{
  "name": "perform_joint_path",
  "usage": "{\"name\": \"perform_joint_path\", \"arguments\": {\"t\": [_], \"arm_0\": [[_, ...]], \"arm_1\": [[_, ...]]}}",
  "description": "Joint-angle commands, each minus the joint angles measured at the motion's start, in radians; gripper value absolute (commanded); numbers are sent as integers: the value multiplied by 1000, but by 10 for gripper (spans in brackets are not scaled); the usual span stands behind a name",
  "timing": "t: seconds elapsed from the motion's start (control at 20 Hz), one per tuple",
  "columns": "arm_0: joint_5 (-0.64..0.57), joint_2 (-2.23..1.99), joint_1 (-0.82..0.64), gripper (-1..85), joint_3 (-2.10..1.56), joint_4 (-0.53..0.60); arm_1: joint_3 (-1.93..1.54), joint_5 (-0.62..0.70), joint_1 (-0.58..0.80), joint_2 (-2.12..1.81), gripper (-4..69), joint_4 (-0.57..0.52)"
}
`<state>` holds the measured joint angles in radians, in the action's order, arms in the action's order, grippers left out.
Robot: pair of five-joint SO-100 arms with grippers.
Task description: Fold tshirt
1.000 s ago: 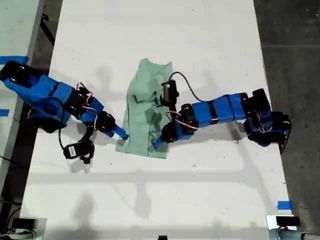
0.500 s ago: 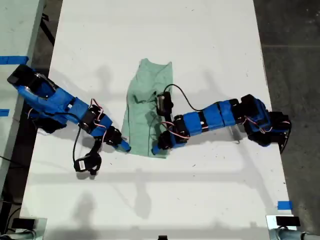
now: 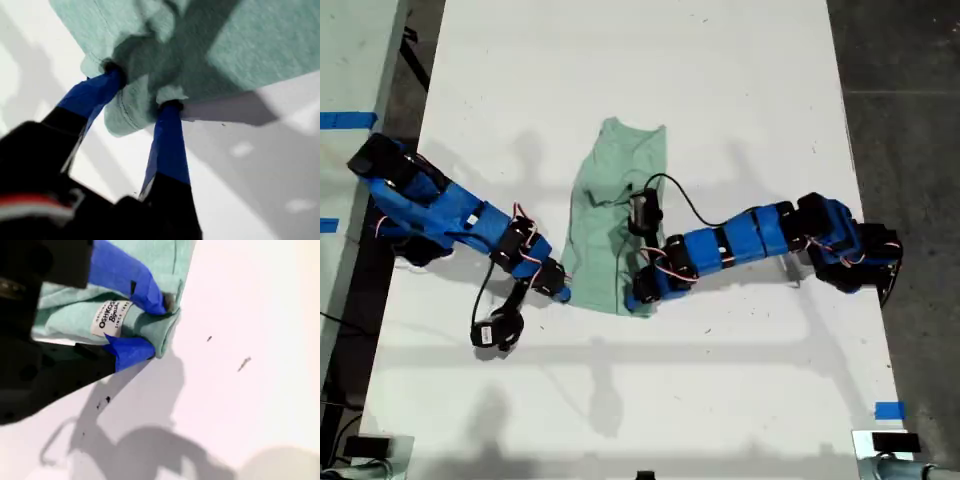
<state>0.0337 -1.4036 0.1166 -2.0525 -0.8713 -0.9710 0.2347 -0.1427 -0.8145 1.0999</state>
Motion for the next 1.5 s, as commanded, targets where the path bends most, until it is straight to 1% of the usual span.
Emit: {"name": "perform_joint_path", "arguments": {"t": [0.0, 0.05, 0.25, 0.35, 0.45, 0.55, 0.6, 0.7, 0.85, 0.95, 1.0, 1.15, 1.3, 1.45], "arm_0": [[-69, 129, -55, 1, 127, -149], [-74, 153, -58, 1, 160, -186], [-37, 132, -60, 1, 210, -201], [2, 75, -40, 1, 252, -259], [40, -11, -12, 1, 287, -322], [63, -37, 25, 1, 362, -388], [72, -28, 46, 1, 422, -420], [86, 2, 89, 1, 540, -437], [100, 143, 161, 1, 830, -492], [83, 219, 183, 1, 1005, -526], [57, 213, 172, 1, 1028, -525], [-118, 121, 67, 1, 1039, -546], [-336, 77, -123, 1, 1049, -626], [-514, 78, -330, 1, 1052, -641]], "arm_1": [[35, 18, -31, -3, 5, -26], [35, 21, -34, -3, -5, -25], [35, 25, -46, -38, -5, 8], [35, 34, -49, -112, -5, 61], [35, 52, -54, -196, -5, 143], [35, 71, -67, -267, -5, 193], [34, 71, -81, -293, -5, 212], [34, 61, -118, -339, -4, 232], [34, 31, -190, -382, -4, 238], [34, 38, -199, -414, -4, 238], [34, 63, -181, -430, -4, 238], [34, 198, -74, -486, -4, 244], [26, 341, 84, -534, -4, 295], [11, 471, 256, -554, -4, 321]]}}
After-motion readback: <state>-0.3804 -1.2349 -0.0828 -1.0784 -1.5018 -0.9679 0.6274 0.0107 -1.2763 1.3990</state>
